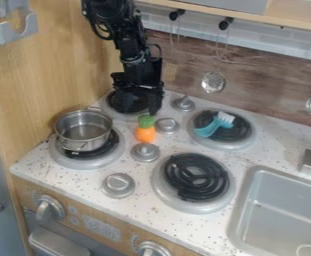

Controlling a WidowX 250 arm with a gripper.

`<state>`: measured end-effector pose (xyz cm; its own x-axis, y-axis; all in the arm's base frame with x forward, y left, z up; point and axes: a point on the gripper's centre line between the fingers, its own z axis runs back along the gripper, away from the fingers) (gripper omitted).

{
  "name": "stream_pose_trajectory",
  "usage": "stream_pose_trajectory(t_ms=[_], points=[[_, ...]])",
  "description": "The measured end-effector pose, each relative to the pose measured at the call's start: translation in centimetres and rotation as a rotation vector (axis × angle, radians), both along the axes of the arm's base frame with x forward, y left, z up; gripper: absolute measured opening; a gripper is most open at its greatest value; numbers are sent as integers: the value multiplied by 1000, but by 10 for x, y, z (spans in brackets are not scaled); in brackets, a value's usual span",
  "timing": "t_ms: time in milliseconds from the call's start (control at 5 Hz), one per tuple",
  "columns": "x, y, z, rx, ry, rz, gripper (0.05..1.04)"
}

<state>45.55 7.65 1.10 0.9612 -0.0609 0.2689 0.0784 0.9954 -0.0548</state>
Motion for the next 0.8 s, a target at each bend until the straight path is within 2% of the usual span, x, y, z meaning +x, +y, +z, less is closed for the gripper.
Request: stream_pose_trajectory(t_ms=[400,600,800], points=[[7,-11,-27,38,100,-58,999],[3,-16,-40,51,140,-76,936],[4,-17,-40,51,129,-90,640]])
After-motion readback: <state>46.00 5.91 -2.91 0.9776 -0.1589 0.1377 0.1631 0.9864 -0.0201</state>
